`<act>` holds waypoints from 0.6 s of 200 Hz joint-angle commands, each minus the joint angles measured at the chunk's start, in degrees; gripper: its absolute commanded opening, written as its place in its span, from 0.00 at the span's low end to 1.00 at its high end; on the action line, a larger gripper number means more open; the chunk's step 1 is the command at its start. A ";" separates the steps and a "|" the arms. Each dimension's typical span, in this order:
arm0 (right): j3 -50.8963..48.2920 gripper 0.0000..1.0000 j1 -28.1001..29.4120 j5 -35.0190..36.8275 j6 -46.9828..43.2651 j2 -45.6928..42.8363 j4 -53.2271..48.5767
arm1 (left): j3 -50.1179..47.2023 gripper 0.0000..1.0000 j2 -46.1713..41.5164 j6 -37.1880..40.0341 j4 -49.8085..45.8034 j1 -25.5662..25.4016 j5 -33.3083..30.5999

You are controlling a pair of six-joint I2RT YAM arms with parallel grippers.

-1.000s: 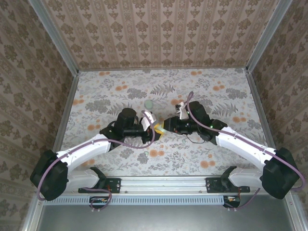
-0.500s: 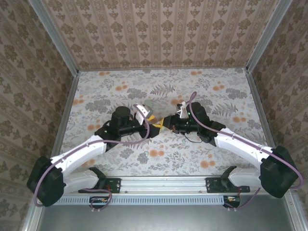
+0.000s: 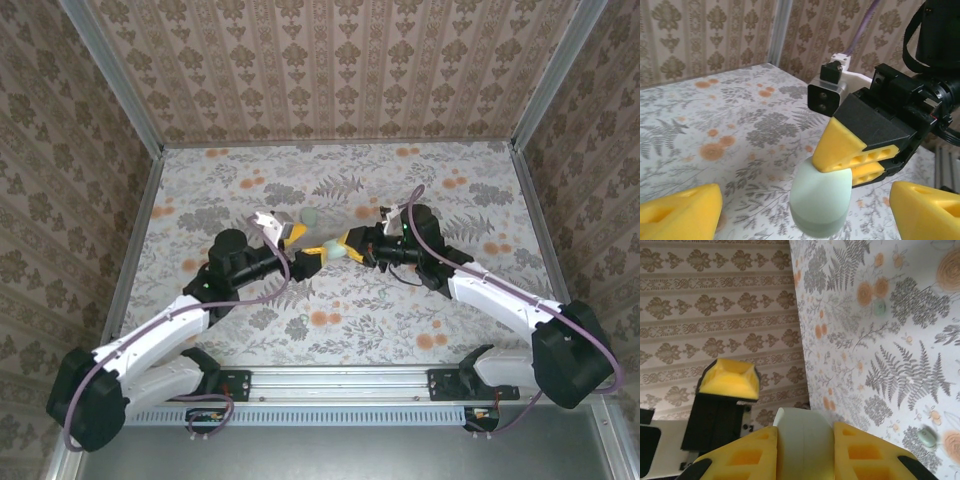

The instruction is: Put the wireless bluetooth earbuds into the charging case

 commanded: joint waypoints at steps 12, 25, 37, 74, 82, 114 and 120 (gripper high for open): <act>3.61 0.11 -0.36 -3.28 3.03 -1.98 -0.88 | 2.41 0.84 5.74 -3.27 11.70 0.05 8.98; 3.72 0.11 -0.66 -2.92 3.05 -2.99 -1.41 | 2.50 0.84 6.86 -3.68 13.42 -0.25 9.66; 3.46 0.11 -1.09 -2.45 3.11 -4.00 -1.89 | 2.29 0.83 7.34 -4.13 15.07 -0.58 9.93; 2.14 0.10 -2.21 -1.53 4.20 -6.56 -1.87 | 1.61 0.74 9.31 -5.87 18.50 -1.07 12.89; 1.93 0.10 -2.32 -1.60 4.42 -6.88 -1.82 | 1.49 0.71 9.76 -6.24 19.22 -1.08 13.09; 1.53 0.10 -2.38 -1.73 4.78 -7.82 -1.83 | 1.88 0.63 11.26 -6.66 20.60 -1.49 13.51; 1.42 0.10 -2.42 -1.78 4.86 -7.92 -1.82 | 2.09 0.61 11.48 -6.60 20.70 -1.62 13.59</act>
